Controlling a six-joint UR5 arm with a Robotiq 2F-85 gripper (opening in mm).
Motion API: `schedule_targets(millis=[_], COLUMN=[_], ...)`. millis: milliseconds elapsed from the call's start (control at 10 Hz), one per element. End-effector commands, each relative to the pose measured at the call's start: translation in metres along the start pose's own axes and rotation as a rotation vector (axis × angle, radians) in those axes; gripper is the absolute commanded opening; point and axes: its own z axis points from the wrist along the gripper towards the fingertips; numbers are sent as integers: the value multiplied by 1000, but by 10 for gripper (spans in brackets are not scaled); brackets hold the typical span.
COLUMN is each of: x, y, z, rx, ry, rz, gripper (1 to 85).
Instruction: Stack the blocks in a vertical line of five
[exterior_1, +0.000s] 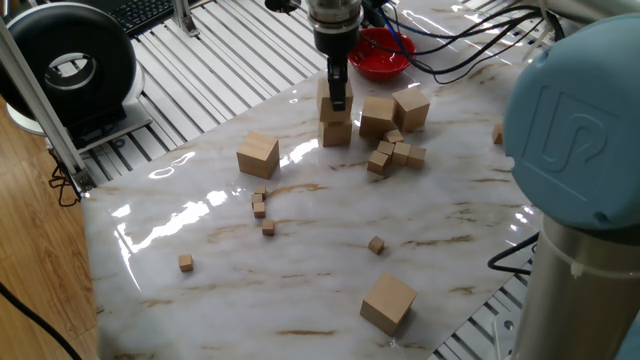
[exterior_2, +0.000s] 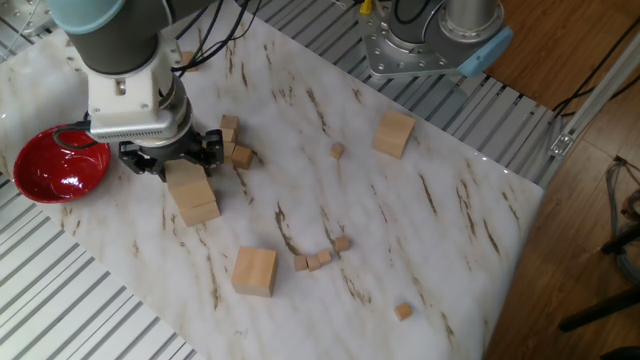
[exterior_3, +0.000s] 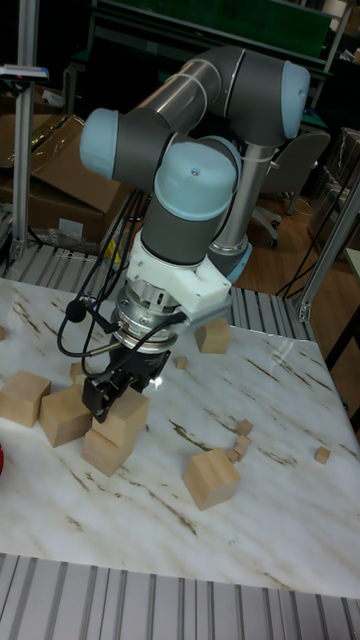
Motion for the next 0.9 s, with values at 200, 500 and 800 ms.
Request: schedule_targets(millis=[200,500,800], x=[3,12,12], y=[-8,-10,-2], z=[-1,0,5], rx=[27,28,-9], ry=[7,34,4], rz=[-98,-122,-89], gripper=[10,10,10])
